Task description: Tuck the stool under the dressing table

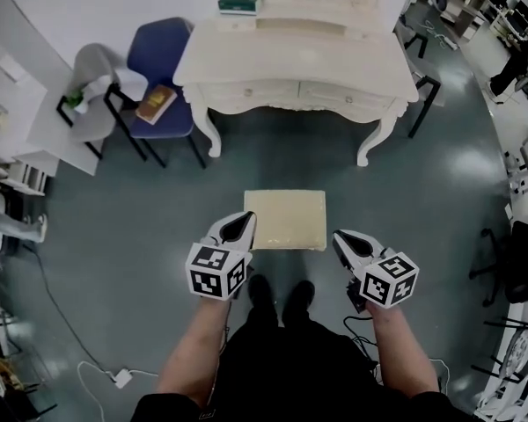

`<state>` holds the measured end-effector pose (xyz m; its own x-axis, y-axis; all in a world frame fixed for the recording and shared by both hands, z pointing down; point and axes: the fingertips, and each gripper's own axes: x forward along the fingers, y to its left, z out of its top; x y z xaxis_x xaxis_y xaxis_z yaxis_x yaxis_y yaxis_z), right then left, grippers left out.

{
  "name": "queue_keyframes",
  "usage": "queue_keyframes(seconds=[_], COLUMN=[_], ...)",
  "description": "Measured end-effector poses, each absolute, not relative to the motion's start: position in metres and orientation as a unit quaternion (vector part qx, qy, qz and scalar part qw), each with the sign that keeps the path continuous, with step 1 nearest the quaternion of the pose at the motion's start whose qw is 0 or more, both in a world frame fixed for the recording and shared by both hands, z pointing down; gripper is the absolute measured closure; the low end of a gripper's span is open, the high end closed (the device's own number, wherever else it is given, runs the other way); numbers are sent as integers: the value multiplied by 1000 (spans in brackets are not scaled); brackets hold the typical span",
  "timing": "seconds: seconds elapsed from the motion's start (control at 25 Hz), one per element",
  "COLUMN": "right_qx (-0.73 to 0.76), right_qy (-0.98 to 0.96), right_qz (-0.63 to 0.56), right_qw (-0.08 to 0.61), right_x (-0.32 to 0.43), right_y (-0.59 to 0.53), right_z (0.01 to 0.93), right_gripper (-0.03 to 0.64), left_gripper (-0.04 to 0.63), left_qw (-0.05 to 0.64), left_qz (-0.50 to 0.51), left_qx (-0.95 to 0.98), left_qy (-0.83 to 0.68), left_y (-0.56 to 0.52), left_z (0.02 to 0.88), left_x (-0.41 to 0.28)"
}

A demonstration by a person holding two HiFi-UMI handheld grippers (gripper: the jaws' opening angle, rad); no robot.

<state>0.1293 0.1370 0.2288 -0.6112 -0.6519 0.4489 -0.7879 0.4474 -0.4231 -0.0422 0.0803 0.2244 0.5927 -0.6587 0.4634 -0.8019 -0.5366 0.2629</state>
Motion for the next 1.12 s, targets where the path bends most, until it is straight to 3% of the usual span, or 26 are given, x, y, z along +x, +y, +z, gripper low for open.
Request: queue_keyframes(seconds=[0.68, 1.12], right_qx=[387, 374], right_qy=[-820, -801], right_qz=[378, 412], right_qw=[186, 220], right_x=[125, 119], right_y=[139, 139], right_z=[356, 449], right_gripper=[611, 611], left_gripper=[575, 575], left_qw=[329, 360], left_qz=[221, 264], left_qx=[829, 801], left_qy=[-394, -398], left_y=[97, 115], left_z=[377, 463], left_x=[-9, -25])
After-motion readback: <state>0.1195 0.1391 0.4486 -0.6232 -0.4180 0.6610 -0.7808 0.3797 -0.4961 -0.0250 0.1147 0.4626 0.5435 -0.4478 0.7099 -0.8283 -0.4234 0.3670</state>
